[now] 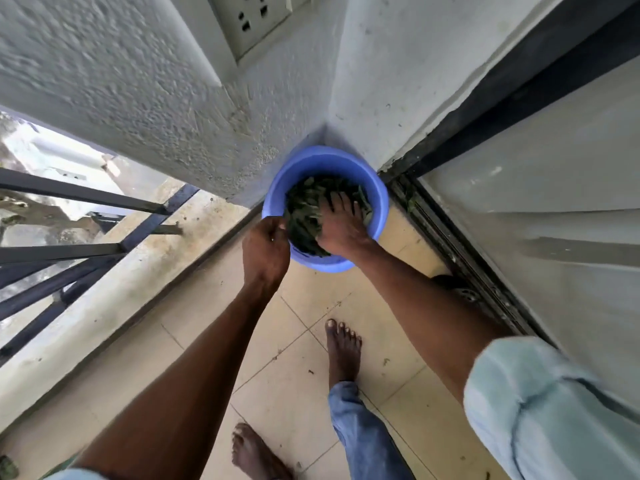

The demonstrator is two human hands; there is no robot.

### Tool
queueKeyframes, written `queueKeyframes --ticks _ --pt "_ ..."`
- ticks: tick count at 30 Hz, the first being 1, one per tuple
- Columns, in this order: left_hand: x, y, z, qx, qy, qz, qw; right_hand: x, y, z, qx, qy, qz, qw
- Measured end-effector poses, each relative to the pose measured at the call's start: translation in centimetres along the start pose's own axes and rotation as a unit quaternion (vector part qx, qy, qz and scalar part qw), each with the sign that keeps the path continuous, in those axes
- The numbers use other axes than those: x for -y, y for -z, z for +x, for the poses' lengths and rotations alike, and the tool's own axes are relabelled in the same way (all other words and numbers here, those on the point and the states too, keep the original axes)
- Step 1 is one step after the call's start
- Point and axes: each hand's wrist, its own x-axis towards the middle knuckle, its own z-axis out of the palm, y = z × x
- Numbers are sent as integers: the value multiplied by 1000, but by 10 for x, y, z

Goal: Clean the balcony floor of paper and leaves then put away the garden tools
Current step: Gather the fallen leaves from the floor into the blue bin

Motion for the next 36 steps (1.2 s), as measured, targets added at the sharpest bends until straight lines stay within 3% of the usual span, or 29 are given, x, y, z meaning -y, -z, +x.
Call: queueKeyframes --ticks 3,5,7,9,10,12,14,16,18,25,27,29,32,36 --pt "-23 -22 -9 -5 -7 11 1000 -4 31 -33 -93 47 144 984" --pt "-34 -43 -18 -13 -23 -4 1000 -23 43 -58 -171 45 270 947" --pt "-42 -65 -29 -21 -72 -24 997 -51 47 -75 -288 -39 332 897" --pt "-45 -92 -45 7 -133 -25 991 -90 37 -82 -330 -184 354 855" --pt "-43 -106 -51 36 -151 -25 988 -108 28 -82 -305 -240 350 853" --pt "-39 -133 -60 115 -130 -40 984 -139 3 -76 -188 -268 287 901" --pt "-34 -160 -56 177 -69 -64 980 -162 -21 -63 -76 -218 185 955" --pt "-33 -177 -42 184 -25 -105 977 -176 -33 -43 -28 -161 90 983" --pt "-36 -191 -26 187 4 -145 972 -189 -40 -16 -11 -153 57 987" --pt "-61 -195 -7 260 61 -235 934 -212 -63 44 79 -196 119 970" --pt "-65 -189 -8 253 70 -263 929 -213 -69 40 37 -213 155 964" --pt "-68 -181 -10 219 62 -293 929 -207 -67 28 -58 -217 173 959" --pt "-65 -165 -12 111 41 -305 945 -177 -40 -8 -205 -237 236 920" --pt "-55 -135 -13 -38 60 -289 955 -112 14 -74 -396 -113 322 853"
